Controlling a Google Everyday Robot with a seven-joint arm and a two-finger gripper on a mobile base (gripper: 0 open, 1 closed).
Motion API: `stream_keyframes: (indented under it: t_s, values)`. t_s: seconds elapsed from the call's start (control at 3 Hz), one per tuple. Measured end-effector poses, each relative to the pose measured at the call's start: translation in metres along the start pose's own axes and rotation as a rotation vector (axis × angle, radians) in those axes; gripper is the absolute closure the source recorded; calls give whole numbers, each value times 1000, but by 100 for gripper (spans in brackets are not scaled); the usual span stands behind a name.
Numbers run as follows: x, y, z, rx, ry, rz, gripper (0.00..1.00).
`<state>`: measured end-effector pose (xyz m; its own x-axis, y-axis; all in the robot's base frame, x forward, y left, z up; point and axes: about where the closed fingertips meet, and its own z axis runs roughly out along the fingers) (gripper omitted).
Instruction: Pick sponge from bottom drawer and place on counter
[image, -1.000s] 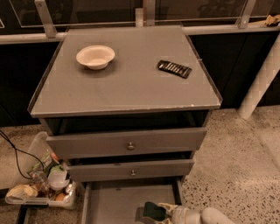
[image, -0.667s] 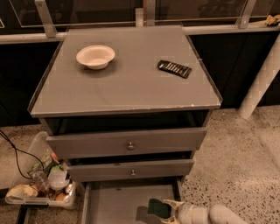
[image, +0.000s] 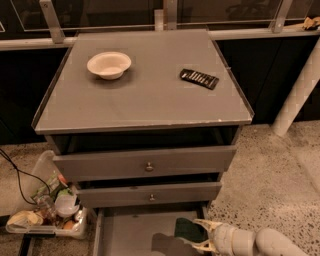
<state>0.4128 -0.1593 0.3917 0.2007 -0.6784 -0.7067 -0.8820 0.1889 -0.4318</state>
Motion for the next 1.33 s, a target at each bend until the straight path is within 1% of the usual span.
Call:
stream_keyframes:
  t_s: [0.33,0.67,1.0,1.33]
  values:
    - [-33,-26,-28,15,12,-38,100]
    - [-57,-64,-54,31,48,-64,100]
    - [-57,-64,-54,31,48,-64,100]
    - [-67,-67,-59,-2,44,-67,100]
